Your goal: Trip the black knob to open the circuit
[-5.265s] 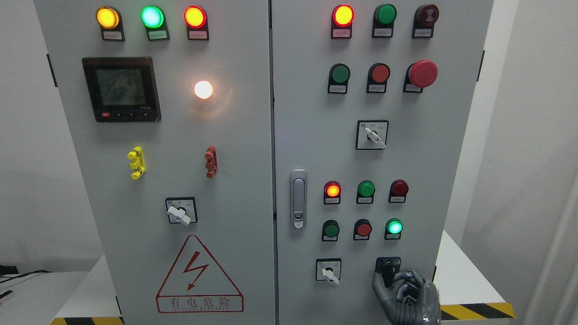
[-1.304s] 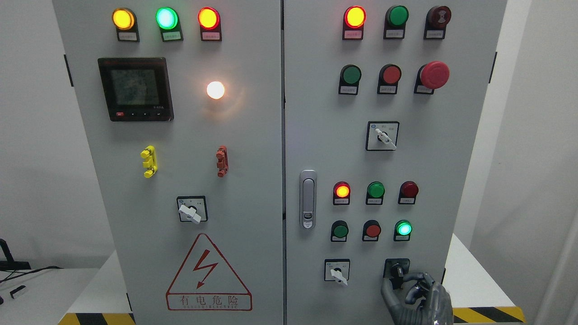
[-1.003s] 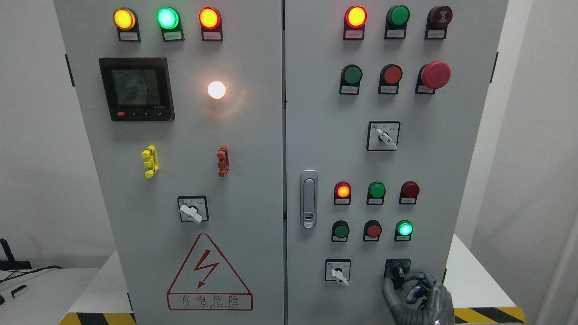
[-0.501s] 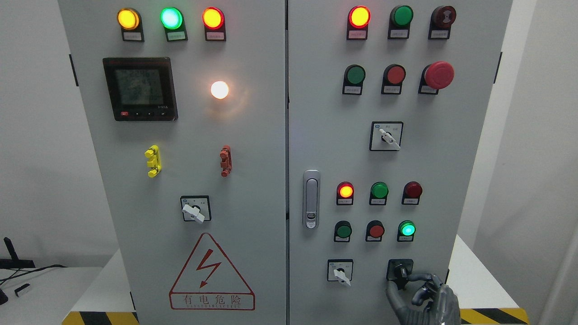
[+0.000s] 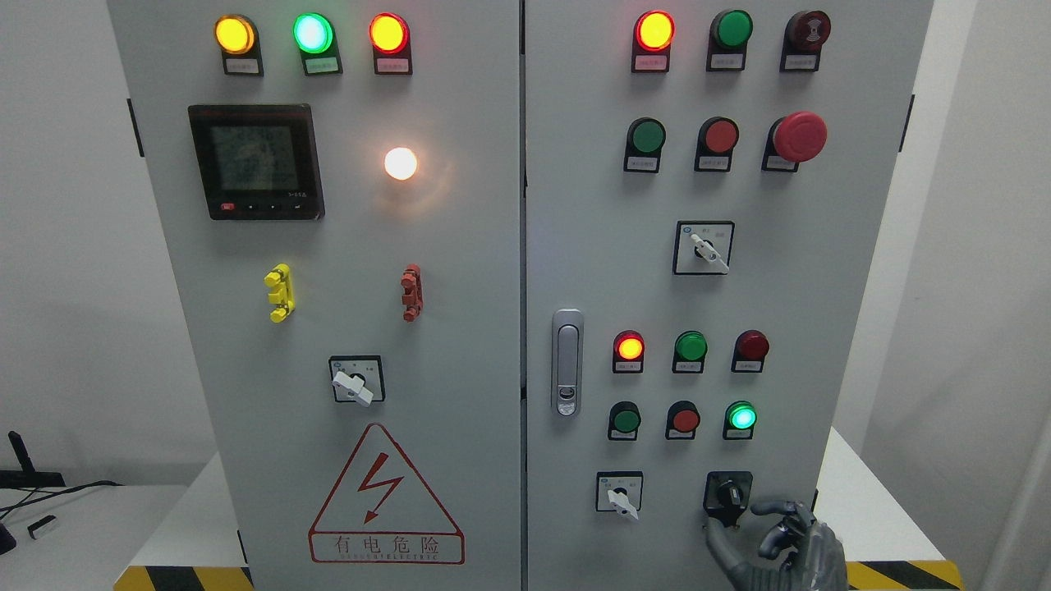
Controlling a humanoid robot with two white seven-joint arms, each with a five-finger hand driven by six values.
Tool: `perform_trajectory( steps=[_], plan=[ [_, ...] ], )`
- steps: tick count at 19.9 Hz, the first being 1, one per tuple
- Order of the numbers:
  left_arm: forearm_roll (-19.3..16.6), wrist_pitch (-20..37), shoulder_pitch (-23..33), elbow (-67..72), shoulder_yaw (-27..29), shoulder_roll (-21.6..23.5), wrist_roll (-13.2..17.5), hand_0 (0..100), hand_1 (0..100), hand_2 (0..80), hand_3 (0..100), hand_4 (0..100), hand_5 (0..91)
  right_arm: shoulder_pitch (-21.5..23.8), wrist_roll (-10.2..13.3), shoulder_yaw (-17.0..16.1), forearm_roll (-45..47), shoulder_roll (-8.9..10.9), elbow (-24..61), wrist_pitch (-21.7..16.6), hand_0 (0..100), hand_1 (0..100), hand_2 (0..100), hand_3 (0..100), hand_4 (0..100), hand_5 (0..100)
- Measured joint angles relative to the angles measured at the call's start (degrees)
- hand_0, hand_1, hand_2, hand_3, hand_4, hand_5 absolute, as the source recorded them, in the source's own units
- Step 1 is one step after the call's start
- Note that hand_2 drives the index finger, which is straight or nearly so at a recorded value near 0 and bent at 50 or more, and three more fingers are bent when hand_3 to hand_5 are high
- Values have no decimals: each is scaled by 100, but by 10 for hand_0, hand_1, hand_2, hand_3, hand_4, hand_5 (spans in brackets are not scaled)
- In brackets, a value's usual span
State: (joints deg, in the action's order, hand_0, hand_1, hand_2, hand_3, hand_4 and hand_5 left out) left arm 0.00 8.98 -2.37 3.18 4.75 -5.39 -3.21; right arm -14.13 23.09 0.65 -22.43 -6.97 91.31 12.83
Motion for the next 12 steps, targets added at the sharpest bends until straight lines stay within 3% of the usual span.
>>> perform_trajectory(
  steps=[6,8,11,12],
  plan=[
    [0,0,0,0,0,0,0,120,389,0,0,0,0,151,18,-27,24,5,117,-25,14,849,534,934,906,983],
    [0,0,0,0,0,-1,0,120,389,0,0,0,0,221,16,-34,30,10,159,-198,70,833,514,906,891,954],
    [0,0,0,1,0,-2,0,120,389,0,0,0,0,392,-142,-41,42,24,224,-809,150,759,456,791,768,827],
    [0,0,0,1,0,-2,0,120,389,0,0,0,0,472,-253,-44,47,30,247,-1018,173,717,435,709,688,744]
  ],
)
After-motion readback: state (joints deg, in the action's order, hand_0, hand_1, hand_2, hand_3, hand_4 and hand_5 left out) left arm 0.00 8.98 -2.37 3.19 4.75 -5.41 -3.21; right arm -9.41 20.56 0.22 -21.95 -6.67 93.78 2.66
